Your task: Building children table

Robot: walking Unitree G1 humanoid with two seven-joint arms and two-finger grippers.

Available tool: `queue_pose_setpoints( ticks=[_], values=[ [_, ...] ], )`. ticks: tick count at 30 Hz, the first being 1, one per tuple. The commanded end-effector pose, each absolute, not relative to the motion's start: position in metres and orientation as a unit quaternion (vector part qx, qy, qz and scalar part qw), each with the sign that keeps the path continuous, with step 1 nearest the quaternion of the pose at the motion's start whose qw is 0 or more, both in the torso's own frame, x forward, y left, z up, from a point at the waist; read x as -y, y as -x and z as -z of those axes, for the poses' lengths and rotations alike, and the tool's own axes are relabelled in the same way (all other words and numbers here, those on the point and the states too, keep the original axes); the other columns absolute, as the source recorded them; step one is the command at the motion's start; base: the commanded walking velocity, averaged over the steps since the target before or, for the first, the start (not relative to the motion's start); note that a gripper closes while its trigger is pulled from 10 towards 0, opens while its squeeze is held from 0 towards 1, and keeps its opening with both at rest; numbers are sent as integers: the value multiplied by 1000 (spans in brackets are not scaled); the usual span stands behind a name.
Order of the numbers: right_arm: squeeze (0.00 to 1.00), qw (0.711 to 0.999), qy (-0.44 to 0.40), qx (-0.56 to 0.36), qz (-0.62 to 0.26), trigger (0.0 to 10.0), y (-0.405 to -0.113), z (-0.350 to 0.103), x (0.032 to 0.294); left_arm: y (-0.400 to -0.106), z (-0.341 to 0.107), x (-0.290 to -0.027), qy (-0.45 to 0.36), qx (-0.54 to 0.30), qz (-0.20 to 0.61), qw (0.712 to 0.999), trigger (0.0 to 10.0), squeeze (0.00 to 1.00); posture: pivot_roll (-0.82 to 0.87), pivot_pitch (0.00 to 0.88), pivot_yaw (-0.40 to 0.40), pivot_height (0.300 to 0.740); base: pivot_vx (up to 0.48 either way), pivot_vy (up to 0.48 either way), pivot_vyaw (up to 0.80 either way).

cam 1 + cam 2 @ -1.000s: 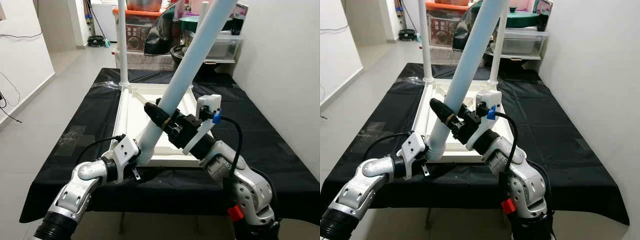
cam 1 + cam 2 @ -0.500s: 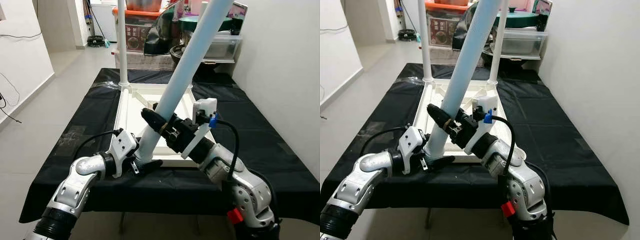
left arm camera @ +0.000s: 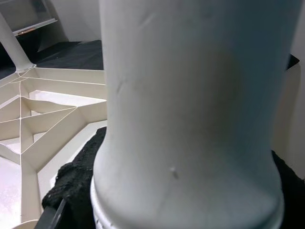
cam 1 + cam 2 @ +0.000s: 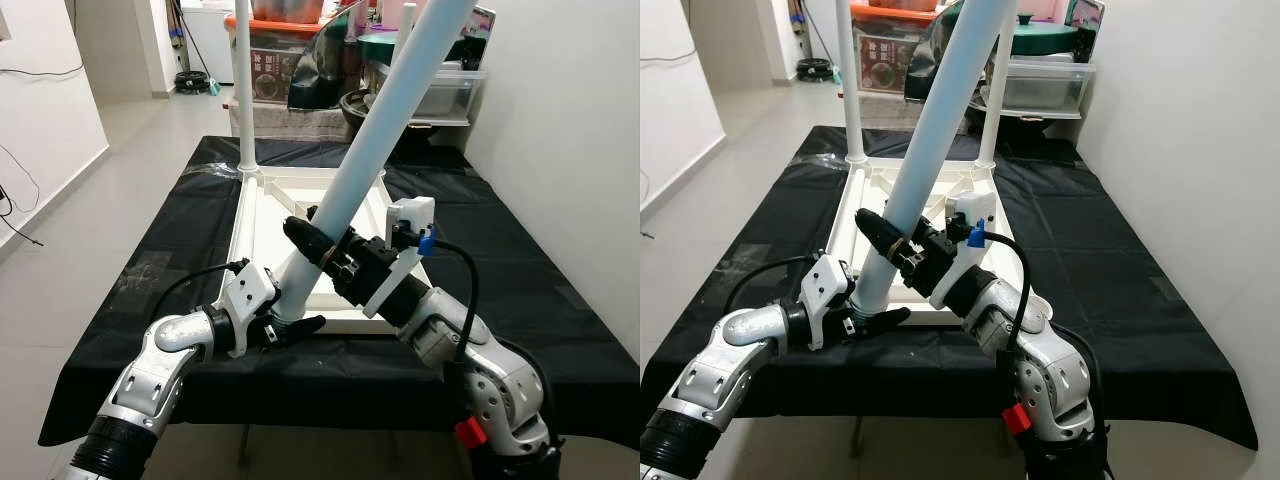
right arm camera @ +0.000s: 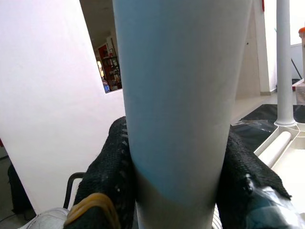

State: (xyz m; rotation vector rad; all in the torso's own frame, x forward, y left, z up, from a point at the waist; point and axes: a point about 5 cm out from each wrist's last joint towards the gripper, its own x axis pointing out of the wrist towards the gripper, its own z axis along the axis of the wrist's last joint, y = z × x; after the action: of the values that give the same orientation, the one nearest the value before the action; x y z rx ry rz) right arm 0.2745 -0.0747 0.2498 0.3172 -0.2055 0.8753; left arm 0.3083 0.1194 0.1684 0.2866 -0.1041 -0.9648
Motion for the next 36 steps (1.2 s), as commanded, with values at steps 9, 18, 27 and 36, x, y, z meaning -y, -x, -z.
queue_pose_setpoints(
  ticks=[9,18,27,36],
  values=[
    [1000,890,-155,105,-416,10000,-277,-255,72,-310,-164,-118,-141,39,459,876,10000,0,21,0,-54,740,0,0,0],
    [0,844,-183,156,-480,10000,-268,-268,75,-294,-161,-123,-163,20,524,836,10000,0,29,0,-58,740,0,0,0],
    [0,829,-209,148,-496,0,-266,-263,71,-291,-157,-127,-168,10,525,834,10000,0,32,0,-63,740,0,0,0],
    [0,828,-214,141,-499,0,-266,-257,71,-297,-161,-131,-180,31,506,843,10000,1000,30,0,-59,740,0,0,0]
  ],
)
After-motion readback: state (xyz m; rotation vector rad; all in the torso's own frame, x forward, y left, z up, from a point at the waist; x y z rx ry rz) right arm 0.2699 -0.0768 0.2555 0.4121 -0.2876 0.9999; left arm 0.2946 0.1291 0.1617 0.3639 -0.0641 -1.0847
